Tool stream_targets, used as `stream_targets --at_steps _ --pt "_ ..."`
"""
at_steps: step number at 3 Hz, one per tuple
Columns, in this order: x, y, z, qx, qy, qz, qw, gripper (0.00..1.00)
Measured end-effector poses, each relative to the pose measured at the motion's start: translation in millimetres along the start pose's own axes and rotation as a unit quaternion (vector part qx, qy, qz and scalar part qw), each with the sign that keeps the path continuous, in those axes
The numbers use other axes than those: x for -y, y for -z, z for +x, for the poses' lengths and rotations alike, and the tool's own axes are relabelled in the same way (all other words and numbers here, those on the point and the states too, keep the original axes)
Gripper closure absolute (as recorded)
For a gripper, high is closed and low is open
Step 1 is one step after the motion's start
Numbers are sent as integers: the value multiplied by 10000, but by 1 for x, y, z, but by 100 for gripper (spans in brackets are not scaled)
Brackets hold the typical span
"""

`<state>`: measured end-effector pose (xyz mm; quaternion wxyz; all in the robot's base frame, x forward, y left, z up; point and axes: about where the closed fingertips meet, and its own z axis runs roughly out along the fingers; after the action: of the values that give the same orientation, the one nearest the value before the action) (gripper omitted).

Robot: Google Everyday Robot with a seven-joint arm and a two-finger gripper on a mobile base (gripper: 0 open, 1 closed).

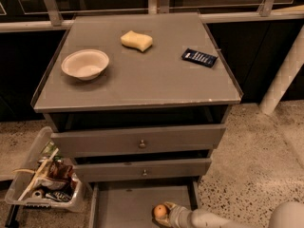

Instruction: Place orange into bottom drawer

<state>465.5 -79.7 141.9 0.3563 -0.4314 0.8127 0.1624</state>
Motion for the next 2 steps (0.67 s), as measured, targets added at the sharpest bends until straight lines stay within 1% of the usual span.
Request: stream_targets --at_steps 2 --pt "0 0 0 0 0 0 10000 13"
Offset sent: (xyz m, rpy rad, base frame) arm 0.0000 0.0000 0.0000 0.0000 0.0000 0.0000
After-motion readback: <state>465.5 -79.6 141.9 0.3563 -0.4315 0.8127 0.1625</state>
